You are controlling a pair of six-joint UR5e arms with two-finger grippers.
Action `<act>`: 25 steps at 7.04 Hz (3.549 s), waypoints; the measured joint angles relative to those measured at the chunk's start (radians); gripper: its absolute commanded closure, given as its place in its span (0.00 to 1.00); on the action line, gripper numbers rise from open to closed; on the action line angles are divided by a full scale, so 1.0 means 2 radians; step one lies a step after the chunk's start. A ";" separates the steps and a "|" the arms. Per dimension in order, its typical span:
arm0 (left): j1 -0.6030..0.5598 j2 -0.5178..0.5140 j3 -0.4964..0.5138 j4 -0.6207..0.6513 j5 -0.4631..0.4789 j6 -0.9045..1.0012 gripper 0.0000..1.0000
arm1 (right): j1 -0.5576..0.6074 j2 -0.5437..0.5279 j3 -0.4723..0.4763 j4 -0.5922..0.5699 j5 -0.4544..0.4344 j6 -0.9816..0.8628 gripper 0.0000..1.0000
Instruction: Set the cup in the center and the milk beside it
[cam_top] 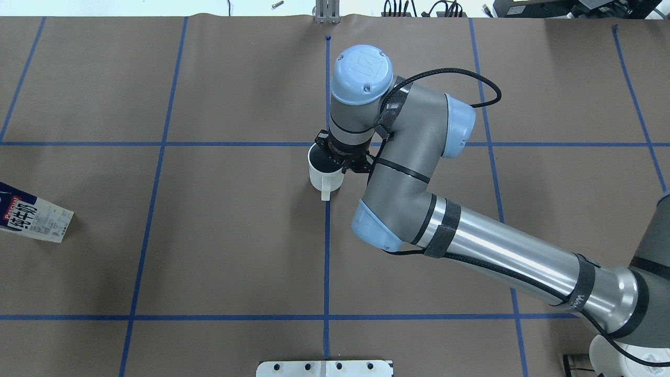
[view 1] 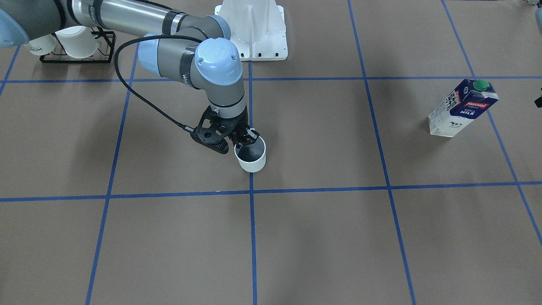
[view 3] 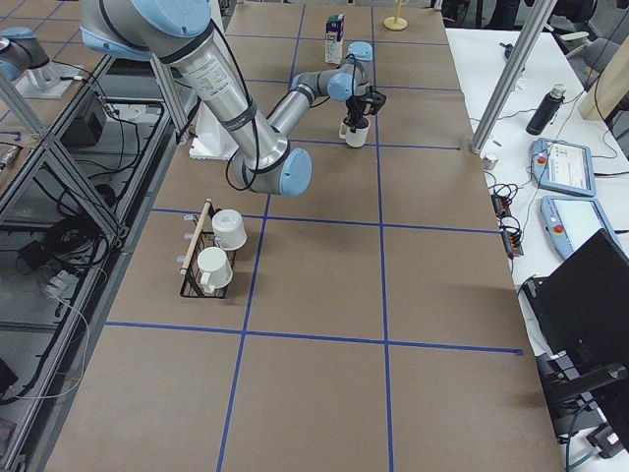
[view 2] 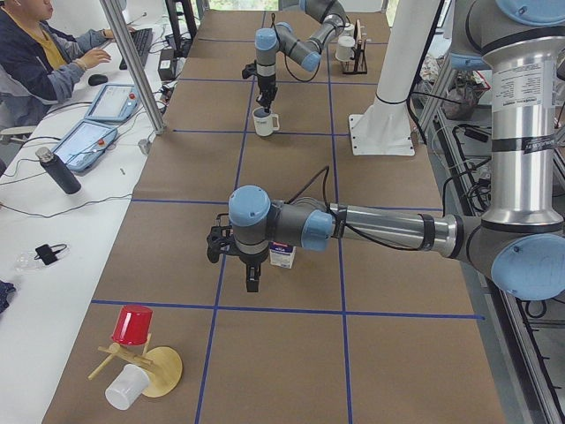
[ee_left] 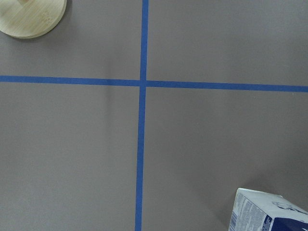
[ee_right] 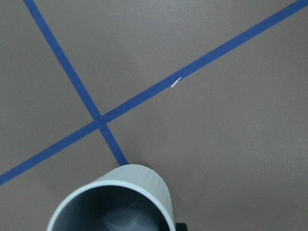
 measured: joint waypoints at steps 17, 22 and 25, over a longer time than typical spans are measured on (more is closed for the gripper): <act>0.124 0.061 -0.146 -0.008 0.032 -0.609 0.02 | 0.129 -0.228 0.203 -0.003 0.054 -0.227 0.00; 0.131 0.046 -0.110 -0.045 0.031 -0.678 0.02 | 0.131 -0.237 0.217 -0.005 0.053 -0.224 0.00; 0.132 0.047 -0.108 -0.046 0.031 -0.690 0.02 | 0.131 -0.239 0.218 -0.004 0.053 -0.223 0.00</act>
